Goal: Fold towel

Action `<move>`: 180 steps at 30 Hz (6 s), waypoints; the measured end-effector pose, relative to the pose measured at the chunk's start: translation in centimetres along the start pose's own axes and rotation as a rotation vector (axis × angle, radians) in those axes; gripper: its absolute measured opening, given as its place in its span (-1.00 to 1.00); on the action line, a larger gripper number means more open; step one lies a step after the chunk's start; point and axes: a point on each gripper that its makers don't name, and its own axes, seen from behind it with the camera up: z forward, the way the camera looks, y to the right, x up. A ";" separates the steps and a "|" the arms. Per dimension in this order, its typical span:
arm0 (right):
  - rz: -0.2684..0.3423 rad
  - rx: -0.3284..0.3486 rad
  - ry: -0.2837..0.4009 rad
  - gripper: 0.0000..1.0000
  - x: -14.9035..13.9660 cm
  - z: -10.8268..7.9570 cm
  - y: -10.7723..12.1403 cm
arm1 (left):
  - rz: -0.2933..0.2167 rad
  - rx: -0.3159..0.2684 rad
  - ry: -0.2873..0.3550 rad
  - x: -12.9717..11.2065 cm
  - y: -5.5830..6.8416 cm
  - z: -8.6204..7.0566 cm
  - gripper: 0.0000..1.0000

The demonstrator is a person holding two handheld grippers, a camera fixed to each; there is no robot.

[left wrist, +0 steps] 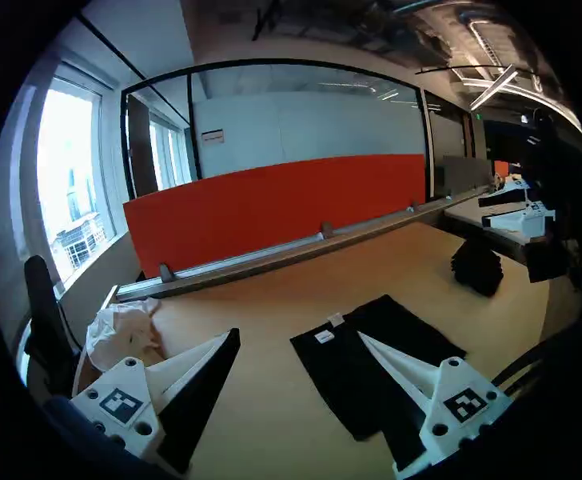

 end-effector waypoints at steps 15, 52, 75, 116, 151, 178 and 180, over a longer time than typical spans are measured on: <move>-0.017 0.079 -0.126 1.00 -7.6 1.7 -3.0 | 0.041 -0.080 -0.135 -8.4 3.6 2.0 0.96; -0.074 0.239 -0.455 1.00 -26.2 4.1 -8.7 | 0.092 -0.272 -0.444 -23.5 9.8 5.1 0.97; -0.069 0.294 -0.565 0.95 -29.5 3.7 -8.4 | 0.122 -0.358 -0.550 -25.5 11.9 6.5 0.96; -0.038 0.341 -0.580 -0.59 -29.6 4.1 -9.2 | 0.081 -0.317 -0.580 -25.5 12.6 6.3 -0.68; -0.091 0.278 -0.410 -0.70 -18.9 2.4 -8.3 | -0.053 -0.224 -0.474 -16.2 10.8 3.1 -0.75; -0.113 0.257 -0.369 -0.71 -13.3 -1.8 -8.0 | -0.106 -0.212 -0.402 -9.8 10.5 -1.0 -0.75; -0.116 0.257 -0.369 -0.70 -13.0 -2.0 -7.9 | -0.109 -0.215 -0.400 -9.6 10.6 -1.2 -0.75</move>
